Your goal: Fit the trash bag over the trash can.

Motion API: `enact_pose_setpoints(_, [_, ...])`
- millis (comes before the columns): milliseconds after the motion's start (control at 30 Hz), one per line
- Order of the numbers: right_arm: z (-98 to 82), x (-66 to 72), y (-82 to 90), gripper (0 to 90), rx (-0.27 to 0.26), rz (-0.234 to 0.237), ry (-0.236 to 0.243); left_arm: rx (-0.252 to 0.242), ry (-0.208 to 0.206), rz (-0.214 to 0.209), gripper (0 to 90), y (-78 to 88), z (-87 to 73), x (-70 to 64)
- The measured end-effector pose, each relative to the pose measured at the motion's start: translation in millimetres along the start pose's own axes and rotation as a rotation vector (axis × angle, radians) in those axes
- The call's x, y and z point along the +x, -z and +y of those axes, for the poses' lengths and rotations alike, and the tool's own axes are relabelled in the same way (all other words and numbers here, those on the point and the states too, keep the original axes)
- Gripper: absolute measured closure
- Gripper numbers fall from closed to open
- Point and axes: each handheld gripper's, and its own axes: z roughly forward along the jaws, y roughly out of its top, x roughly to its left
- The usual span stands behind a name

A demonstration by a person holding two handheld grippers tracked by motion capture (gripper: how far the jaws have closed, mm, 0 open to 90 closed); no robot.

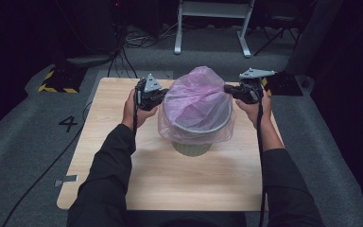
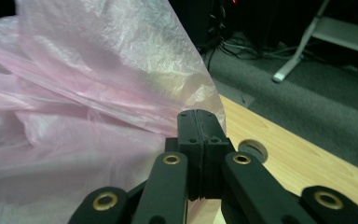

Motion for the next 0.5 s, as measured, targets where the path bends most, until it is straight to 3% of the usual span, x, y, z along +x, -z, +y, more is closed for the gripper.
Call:
enact_pose_setpoints(67, [-2.2,-3.6,-5.5,90.0,0.015,-0.01,-0.014,0.01,0.002,0.01,90.0,-3.8,-0.3,-0.7])
enact_pose_setpoints(267, [-6.2,-7.4,-18.0,90.0,0.045,-0.022,-0.023,0.016,0.018,-0.013,90.0,-13.0,-0.7,-4.4])
enact_pose_setpoints(400, [-10.6,-10.1,-19.6,90.0,0.044,-0.005,-0.043,0.01,0.02,0.027,90.0,-9.6,-2.7,-2.6])
enact_pose_setpoints(433, [-11.7,-10.5,-18.5,90.0,0.042,-0.001,-0.052,-0.004,0.032,0.022,86.1,-5.9,-3.4,0.1])
enact_pose_setpoints(500, [-13.1,-10.4,-15.2,90.0,0.03,0.003,-0.06,-0.007,0.041,0.008,65.6,-0.1,-3.9,3.3])
